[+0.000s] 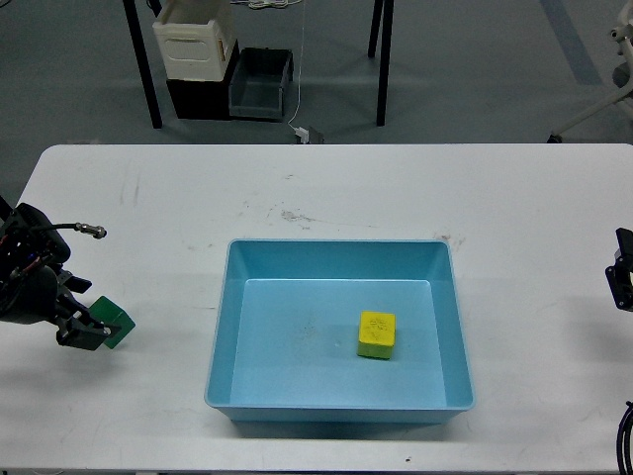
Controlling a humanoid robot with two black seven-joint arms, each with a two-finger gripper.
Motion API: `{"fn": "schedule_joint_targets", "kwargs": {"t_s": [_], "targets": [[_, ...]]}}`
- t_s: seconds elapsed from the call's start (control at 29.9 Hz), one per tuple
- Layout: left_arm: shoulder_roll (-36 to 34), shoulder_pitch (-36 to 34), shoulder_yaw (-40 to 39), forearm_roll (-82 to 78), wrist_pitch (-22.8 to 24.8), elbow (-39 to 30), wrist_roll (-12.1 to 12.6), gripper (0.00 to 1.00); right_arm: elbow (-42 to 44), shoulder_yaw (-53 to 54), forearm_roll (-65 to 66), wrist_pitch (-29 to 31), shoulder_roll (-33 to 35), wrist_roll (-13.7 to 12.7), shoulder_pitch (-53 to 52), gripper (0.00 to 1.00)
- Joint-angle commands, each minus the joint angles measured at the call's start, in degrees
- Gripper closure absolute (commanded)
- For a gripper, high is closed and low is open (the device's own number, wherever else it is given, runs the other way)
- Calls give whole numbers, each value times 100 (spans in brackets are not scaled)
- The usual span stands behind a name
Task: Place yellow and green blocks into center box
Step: 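Close the left gripper on the green cube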
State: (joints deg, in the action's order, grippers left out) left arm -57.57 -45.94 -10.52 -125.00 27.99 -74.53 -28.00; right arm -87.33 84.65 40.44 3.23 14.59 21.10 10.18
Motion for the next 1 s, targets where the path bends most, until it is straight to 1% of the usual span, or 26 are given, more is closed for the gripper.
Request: {"fn": "schedule_joint_targets", "kwargs": {"t_s": [0.0, 0.07, 0.37, 0.4, 0.57, 0.63, 0.77, 0.9, 0.97], "targets": [[9, 6, -3, 0, 1, 0, 0, 17, -3, 8, 8, 2, 0, -1, 19, 2], [18, 15, 6, 0, 1, 8, 0, 21, 5, 8, 8, 2, 0, -1, 19, 2], [149, 94, 6, 0, 1, 43, 0, 21, 76, 8, 8, -7, -9, -1, 28, 2], [176, 94, 6, 0, 1, 52, 0, 23, 85, 8, 8, -7, -9, -1, 28, 2], [185, 138, 15, 0, 1, 79, 0, 51, 137, 8, 8, -7, -9, -1, 19, 2], [185, 130, 15, 0, 1, 79, 0, 58, 137, 8, 8, -7, -18, -1, 19, 2], [185, 138, 15, 0, 1, 140, 0, 70, 137, 8, 7, -7, -18, -1, 19, 2], [158, 130, 6, 0, 1, 290, 0, 75, 137, 8, -1, -7, -26, -1, 19, 2], [115, 60, -11, 0, 1, 290, 0, 75, 137, 8, -1, -7, -26, -1, 19, 2]]}}
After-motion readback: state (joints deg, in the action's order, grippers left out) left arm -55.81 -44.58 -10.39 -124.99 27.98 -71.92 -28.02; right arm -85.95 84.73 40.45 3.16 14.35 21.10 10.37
